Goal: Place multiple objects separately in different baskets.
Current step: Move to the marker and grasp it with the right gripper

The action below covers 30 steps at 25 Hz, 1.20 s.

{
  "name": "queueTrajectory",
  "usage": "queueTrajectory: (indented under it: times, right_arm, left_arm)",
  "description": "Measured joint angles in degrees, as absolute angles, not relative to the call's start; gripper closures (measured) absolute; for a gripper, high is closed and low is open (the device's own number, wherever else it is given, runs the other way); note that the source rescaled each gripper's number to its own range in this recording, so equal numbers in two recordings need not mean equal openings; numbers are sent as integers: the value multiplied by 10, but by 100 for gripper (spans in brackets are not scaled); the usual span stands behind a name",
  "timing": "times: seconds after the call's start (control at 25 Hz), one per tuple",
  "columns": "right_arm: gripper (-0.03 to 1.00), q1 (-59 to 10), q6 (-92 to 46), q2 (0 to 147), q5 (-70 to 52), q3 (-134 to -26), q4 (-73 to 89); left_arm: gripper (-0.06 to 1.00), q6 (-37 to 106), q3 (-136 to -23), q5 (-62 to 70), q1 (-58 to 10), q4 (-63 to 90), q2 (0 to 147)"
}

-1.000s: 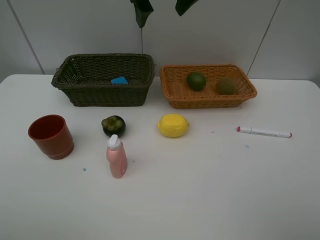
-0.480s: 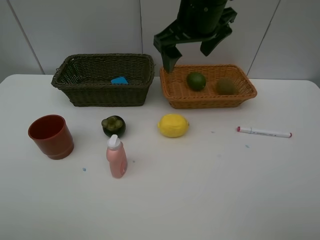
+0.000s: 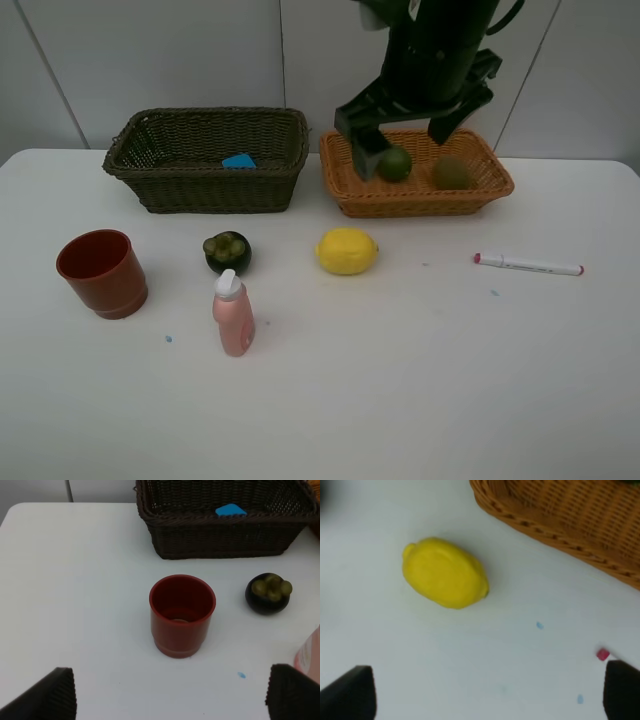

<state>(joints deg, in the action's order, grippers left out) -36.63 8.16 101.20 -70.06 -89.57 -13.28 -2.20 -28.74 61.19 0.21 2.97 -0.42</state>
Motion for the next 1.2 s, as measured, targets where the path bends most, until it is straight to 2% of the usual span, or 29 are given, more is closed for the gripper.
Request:
queueTrajectory:
  times: [0.36,0.64,1.0,1.2]
  right_arm:
    - [-3,-297,73,952,-670,-767,-134]
    - [-3,-243,3,934,-597,-683,-139]
    - [-3,-179,-128,933,-492,-613,-142]
    - [-3,-147,-163,933,-481,-600,-152]
  left_arm:
    - [-3,-22,-287,612,2,30,-4]
    - [-3,-22,-287,612,2,30,-4]
    - [-3,-22,-287,612,2,30,-4]
    - [-3,-22,-287,612,2,30,-4]
